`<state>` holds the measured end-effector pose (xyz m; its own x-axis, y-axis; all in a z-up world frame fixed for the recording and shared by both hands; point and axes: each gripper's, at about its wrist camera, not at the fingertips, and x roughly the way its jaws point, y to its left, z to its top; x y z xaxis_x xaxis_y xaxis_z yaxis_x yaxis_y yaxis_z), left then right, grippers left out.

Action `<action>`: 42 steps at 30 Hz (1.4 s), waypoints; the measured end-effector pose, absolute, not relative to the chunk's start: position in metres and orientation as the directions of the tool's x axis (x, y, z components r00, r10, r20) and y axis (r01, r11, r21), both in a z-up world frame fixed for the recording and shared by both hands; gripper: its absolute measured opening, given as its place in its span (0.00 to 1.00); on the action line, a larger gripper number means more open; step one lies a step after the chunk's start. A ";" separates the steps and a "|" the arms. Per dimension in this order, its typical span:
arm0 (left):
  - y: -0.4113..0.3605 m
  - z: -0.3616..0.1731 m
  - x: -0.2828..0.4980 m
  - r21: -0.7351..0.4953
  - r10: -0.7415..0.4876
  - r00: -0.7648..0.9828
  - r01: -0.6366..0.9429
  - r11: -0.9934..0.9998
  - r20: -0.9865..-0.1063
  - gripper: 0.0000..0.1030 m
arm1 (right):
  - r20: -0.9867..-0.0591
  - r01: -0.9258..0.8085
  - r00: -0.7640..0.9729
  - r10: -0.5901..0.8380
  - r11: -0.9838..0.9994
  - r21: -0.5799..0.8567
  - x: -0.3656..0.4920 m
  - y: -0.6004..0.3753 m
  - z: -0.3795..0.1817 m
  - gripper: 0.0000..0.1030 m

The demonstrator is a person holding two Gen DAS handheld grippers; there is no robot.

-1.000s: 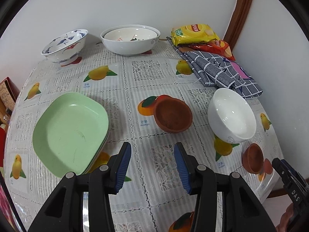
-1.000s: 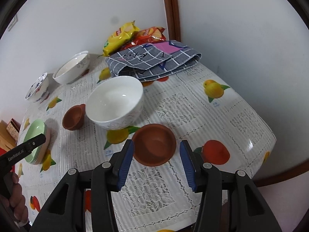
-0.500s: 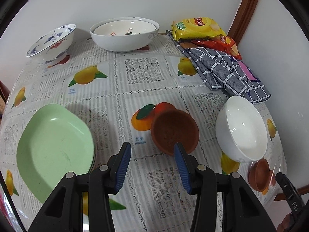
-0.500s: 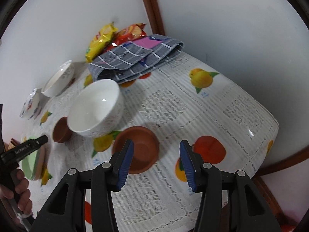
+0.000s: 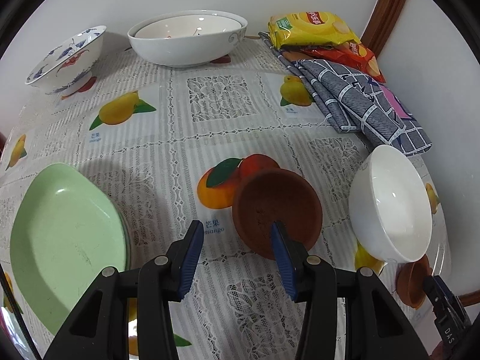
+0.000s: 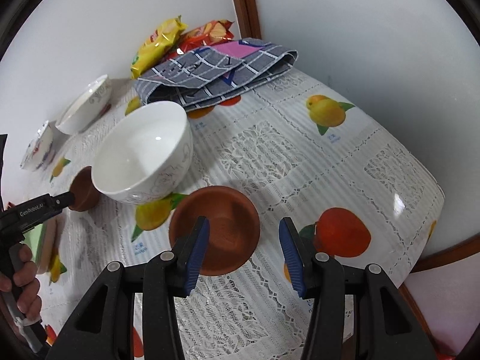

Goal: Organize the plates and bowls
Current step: 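Move the left gripper toward a brown clay bowl while the right gripper approaches another, then grasp a brown clay bowl rim with the left gripper while the right grasps another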

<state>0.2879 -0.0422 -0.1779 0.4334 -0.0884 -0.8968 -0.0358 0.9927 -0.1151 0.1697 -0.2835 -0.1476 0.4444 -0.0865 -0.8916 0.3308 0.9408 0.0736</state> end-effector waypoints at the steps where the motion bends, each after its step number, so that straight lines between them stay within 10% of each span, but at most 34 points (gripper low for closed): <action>1: -0.043 -0.179 0.289 -0.116 -0.090 0.432 -0.034 0.993 -0.897 0.43 | -0.894 0.337 0.440 -0.084 0.938 0.078 0.171 -0.285 -0.149 0.47; 18: -0.049 -0.197 0.306 -0.127 -0.113 0.404 -0.008 0.992 -0.908 0.42 | -0.924 0.415 0.369 -0.098 0.907 0.069 0.185 -0.290 -0.175 0.29; 29: -0.049 -0.194 0.307 -0.131 -0.114 0.439 -0.009 0.991 -0.891 0.11 | -0.904 0.397 0.409 -0.123 0.916 0.055 0.187 -0.283 -0.169 0.10; 42: -0.052 -0.172 0.286 -0.134 -0.120 0.464 0.003 0.991 -0.877 0.08 | -0.870 0.383 0.478 -0.120 0.920 0.084 0.179 -0.278 -0.152 0.09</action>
<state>0.2858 -0.0518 -0.1721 0.4644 -0.1202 -0.8774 0.0035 0.9910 -0.1340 0.1789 -0.2777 -0.1523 0.4777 -0.1198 -0.8703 0.3830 0.9200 0.0836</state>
